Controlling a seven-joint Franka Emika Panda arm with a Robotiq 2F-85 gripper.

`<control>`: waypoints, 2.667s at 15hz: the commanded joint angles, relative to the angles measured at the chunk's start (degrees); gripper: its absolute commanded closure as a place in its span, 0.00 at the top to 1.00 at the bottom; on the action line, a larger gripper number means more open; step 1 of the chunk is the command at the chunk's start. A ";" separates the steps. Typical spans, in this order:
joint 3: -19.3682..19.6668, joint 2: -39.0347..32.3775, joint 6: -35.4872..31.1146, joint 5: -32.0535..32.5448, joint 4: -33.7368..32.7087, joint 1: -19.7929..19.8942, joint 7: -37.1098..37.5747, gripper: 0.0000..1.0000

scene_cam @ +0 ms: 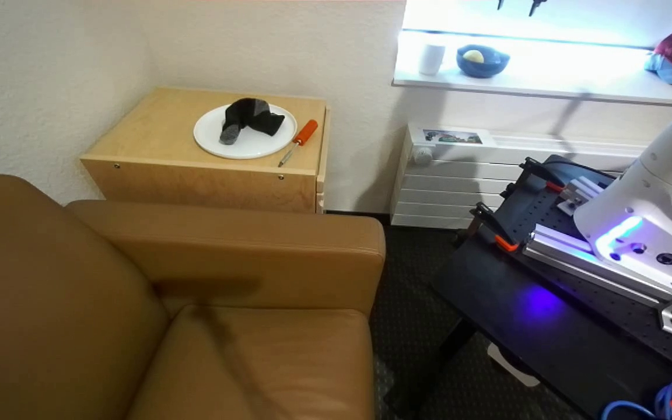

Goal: Remove the lemon from the bowl and place it on the nightstand

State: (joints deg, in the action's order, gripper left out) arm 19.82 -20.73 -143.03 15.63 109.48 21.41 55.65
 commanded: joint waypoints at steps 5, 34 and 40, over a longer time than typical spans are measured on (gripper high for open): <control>3.64 -7.11 2.92 -4.41 -6.99 -4.13 7.42 1.00; 0.00 -29.36 17.94 -31.11 -31.90 3.91 42.58 1.00; -0.74 -31.15 19.44 -33.01 -35.18 5.62 47.51 1.00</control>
State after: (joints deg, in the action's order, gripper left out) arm 20.65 -49.80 -125.68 -15.94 77.81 24.81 101.23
